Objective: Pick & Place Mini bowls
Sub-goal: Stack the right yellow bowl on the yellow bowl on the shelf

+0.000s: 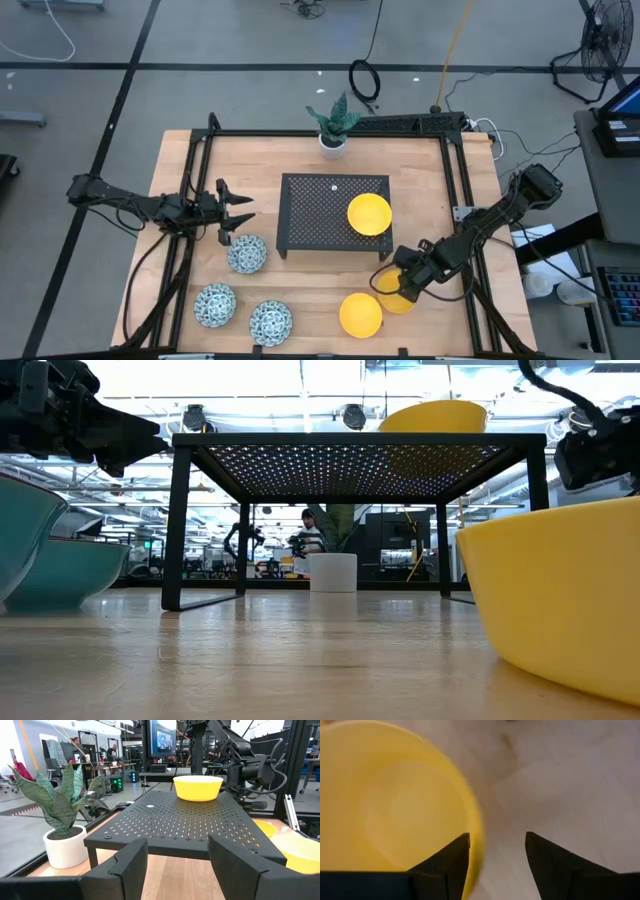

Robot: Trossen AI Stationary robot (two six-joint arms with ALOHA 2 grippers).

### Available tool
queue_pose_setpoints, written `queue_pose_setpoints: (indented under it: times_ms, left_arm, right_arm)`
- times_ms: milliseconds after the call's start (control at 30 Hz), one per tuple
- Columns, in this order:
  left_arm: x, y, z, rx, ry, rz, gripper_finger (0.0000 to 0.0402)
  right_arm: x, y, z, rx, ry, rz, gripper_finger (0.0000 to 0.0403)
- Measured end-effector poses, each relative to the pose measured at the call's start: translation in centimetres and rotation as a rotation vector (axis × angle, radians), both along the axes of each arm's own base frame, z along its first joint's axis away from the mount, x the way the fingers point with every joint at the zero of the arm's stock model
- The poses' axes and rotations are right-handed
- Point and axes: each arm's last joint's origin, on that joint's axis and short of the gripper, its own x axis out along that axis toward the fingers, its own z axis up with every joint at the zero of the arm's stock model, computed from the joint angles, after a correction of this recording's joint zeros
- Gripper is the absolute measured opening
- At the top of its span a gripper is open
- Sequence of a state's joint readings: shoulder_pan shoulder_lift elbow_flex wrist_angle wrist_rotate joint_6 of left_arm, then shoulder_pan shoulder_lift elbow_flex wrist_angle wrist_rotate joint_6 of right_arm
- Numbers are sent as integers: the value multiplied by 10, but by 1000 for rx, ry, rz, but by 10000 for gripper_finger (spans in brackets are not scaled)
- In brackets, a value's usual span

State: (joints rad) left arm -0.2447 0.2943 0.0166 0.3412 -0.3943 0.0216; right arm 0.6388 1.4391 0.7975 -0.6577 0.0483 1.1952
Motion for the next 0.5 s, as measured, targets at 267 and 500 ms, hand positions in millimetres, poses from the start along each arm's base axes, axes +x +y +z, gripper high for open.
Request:
queue_pose_setpoints:
  times_ms: [267, 500]
  left_arm:
    - [0, 0, 0, 0, 0, 0, 212]
    - [0, 0, 0, 0, 0, 0, 212]
  right_arm:
    - [0, 0, 0, -4, 3, 3, 180]
    - [0, 0, 0, -25, -9, 85, 180]
